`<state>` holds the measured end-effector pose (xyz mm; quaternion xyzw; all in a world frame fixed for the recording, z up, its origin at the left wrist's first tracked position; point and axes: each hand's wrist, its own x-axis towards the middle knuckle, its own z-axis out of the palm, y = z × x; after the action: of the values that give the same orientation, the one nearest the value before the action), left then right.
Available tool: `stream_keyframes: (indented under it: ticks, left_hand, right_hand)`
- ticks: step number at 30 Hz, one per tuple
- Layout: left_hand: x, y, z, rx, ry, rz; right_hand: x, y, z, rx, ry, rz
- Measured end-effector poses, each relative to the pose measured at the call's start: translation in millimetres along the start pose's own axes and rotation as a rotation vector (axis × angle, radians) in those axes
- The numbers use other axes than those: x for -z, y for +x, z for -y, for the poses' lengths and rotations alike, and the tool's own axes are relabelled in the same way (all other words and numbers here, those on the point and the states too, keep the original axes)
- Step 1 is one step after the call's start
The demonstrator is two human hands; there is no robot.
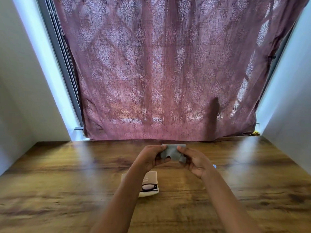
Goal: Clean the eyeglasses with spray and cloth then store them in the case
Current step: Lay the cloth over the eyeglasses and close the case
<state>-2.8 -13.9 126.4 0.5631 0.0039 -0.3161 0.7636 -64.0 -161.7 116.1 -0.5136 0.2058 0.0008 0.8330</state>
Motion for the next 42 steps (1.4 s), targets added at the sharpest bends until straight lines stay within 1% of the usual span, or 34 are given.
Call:
stream_keyframes:
  ticks: [3, 7, 12, 16, 19, 21, 24, 27, 32, 35, 38, 42]
  left_hand:
    - [0.3, 0.6, 2.6, -0.002, 0.026, -0.008]
    - [1.9, -1.1, 4.4, -0.007, 0.037, 0.022]
    - [1.8, 1.0, 5.2, 0.006, 0.027, 0.027]
    - [2.9, 1.6, 2.9, 0.033, -0.026, 0.056]
    - [3.0, 2.8, 4.2, 0.016, -0.007, 0.071]
    - [2.5, 3.9, 5.2, 0.028, -0.018, 0.063]
    - [2.5, 4.0, 5.8, 0.052, -0.102, 0.025]
    - [1.5, 4.3, 6.3, 0.055, -0.109, 0.002]
    - [-3.0, 8.0, 9.9, -0.078, 0.019, -0.047]
    - [-2.7, 8.8, 10.8, -0.163, 0.060, -0.034]
    - [-2.7, 9.1, 10.5, -0.205, 0.098, -0.023]
    - [0.8, 9.0, 12.7, -0.224, 0.160, -0.038]
  right_hand:
    - [0.7, 2.1, 2.8, 0.031, -0.069, 0.001]
    - [2.4, 5.3, 3.7, 0.086, -0.178, -0.011]
    - [5.0, 11.9, 0.7, 0.183, -0.208, -0.027]
    - [5.2, 12.2, -0.1, 0.265, -0.324, 0.001]
    - [3.9, 9.0, -0.5, 0.339, -0.414, 0.034]
    - [3.7, 8.1, -0.7, 0.376, -0.485, 0.026]
    - [3.6, 8.6, -0.3, 0.405, -0.542, 0.014]
    - [2.3, 8.1, 1.0, 0.388, -0.504, -0.014]
    - [0.3, 10.2, 1.9, 0.306, -0.321, -0.089]
    - [3.7, 11.7, 1.4, 0.232, -0.286, -0.067]
    - [2.9, 10.5, 1.8, 0.151, -0.207, -0.027]
    - [3.1, 10.7, 1.3, 0.110, -0.131, -0.081]
